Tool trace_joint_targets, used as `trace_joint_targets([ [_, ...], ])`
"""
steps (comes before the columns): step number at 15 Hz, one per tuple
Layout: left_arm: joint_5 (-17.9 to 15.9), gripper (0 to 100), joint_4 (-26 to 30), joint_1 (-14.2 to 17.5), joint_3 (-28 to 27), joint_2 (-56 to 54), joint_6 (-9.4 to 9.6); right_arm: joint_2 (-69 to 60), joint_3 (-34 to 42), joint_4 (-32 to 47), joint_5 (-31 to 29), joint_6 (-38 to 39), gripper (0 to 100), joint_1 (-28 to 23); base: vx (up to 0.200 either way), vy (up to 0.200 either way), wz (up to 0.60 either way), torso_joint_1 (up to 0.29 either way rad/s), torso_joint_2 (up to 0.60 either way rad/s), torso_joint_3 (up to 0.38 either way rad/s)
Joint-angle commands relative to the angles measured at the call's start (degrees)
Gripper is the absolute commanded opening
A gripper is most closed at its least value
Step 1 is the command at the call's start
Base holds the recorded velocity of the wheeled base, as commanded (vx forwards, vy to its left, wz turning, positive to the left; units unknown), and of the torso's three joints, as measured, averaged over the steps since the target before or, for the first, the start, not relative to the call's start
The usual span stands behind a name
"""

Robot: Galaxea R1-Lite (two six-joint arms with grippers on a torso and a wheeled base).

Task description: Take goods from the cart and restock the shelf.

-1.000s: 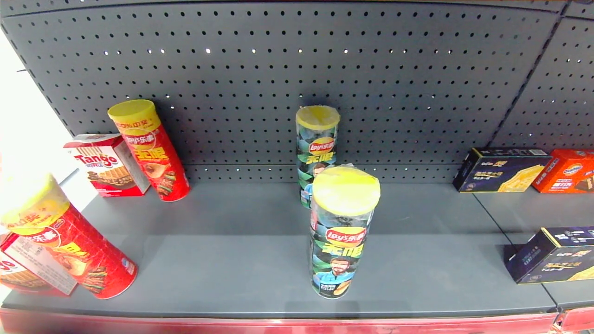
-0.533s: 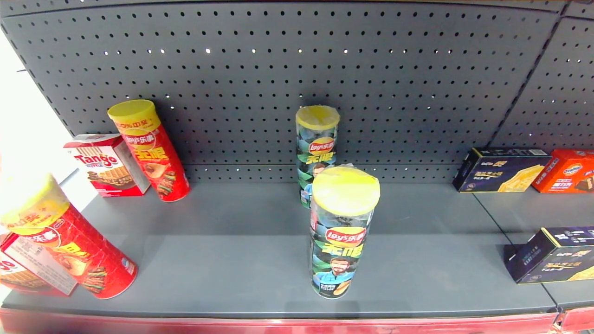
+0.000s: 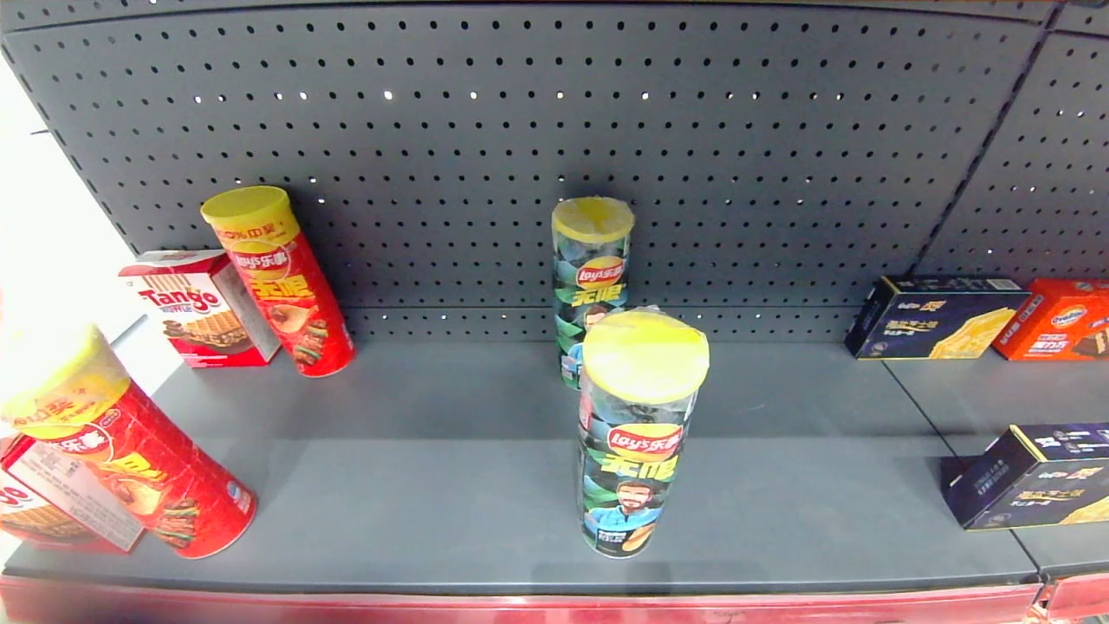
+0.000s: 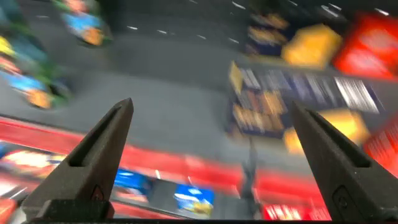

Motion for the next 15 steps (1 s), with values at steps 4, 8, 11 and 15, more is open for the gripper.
trace_joint_targets([
  [4, 0.03, 100, -0.01, 0.01, 0.0, 0.1, -0.01, 36.85, -15.19, -5.46, 2.93, -1.35, 100, 20.35, 0.0, 0.0, 0.0, 0.0, 0.0, 0.0],
  [8, 0.03, 100, -0.01, 0.01, 0.0, 0.1, -0.01, 47.66, -16.16, -8.19, 2.76, -6.01, 100, 25.18, 0.0, 0.0, 0.0, 0.0, 0.0, 0.0],
  [11, 0.03, 100, -0.01, 0.01, 0.0, 0.1, -0.01, 50.39, -16.69, -8.36, 2.32, -6.01, 100, 28.08, 0.0, 0.0, 0.0, 0.0, 0.0, 0.0],
  [15, 0.03, 100, -0.01, 0.01, 0.0, 0.1, -0.1, 55.92, -20.38, -8.54, -1.02, -5.92, 100, 30.98, 0.0, 0.0, 0.0, 0.0, 0.0, 0.0],
])
